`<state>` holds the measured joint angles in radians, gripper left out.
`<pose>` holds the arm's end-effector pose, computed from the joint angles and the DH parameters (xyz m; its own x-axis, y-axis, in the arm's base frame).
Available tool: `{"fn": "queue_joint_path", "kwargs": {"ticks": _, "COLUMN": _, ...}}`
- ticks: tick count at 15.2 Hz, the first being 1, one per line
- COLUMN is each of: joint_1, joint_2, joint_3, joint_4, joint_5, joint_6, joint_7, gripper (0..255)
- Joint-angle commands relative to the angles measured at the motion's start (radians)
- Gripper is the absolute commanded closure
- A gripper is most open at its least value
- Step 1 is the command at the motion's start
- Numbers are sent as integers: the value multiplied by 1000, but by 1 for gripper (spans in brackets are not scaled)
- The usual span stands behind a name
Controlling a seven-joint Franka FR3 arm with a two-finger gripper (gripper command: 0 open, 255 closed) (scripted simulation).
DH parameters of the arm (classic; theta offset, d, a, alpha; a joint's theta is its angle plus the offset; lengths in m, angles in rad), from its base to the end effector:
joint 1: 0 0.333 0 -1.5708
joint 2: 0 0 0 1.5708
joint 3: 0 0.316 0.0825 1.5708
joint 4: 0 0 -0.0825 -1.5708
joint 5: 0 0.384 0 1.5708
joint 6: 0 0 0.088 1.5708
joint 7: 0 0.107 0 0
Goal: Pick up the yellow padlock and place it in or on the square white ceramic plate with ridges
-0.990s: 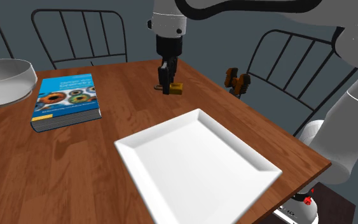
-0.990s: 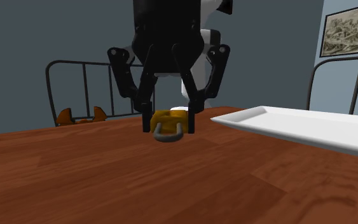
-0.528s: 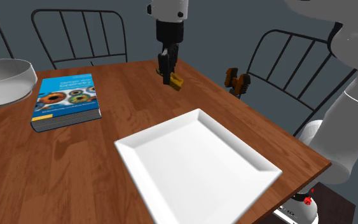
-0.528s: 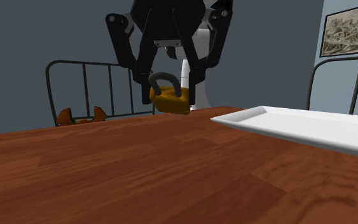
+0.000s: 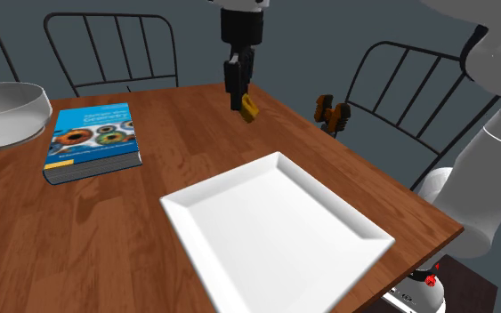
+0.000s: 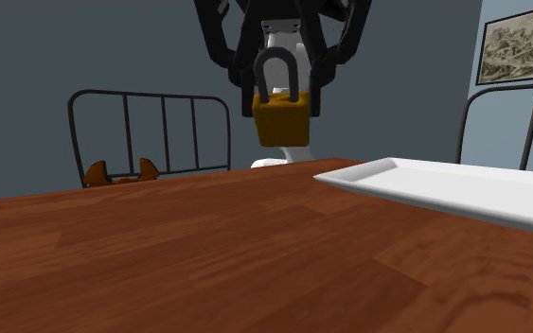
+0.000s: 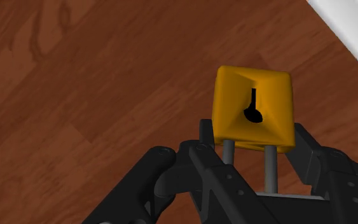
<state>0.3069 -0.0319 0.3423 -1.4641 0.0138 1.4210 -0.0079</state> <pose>0.4180 0.3238 0.6772 0.7906 0.6122 -0.0130 0.6122 -0.7907 -0.0031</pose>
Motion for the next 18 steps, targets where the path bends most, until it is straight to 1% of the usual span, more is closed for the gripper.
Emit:
{"fn": "queue_joint_path", "kwargs": {"ticks": 1, "joint_1": 16, "joint_2": -40, "joint_3": 16, "joint_4": -45, "joint_5": 15, "joint_6": 7, "joint_7": 34, "gripper": 255}}
{"fn": "queue_joint_path", "kwargs": {"ticks": 5, "joint_1": 49, "joint_2": -110, "joint_3": 54, "joint_4": -112, "joint_5": 45, "joint_6": 11, "joint_7": 106, "gripper": 255}}
{"fn": "queue_joint_path", "kwargs": {"ticks": 9, "joint_1": 84, "joint_2": -163, "joint_3": 97, "joint_4": -156, "joint_5": 75, "joint_6": 10, "joint_7": 184, "gripper": 255}}
{"fn": "queue_joint_path", "kwargs": {"ticks": 13, "joint_1": 119, "joint_2": -201, "joint_3": 147, "joint_4": -181, "joint_5": 102, "joint_6": 6, "joint_7": 268, "gripper": 255}}
{"fn": "queue_joint_path", "kwargs": {"ticks": 18, "joint_1": 159, "joint_2": -223, "joint_3": 215, "joint_4": -184, "joint_5": 129, "joint_6": 0, "joint_7": 378, "gripper": 255}}
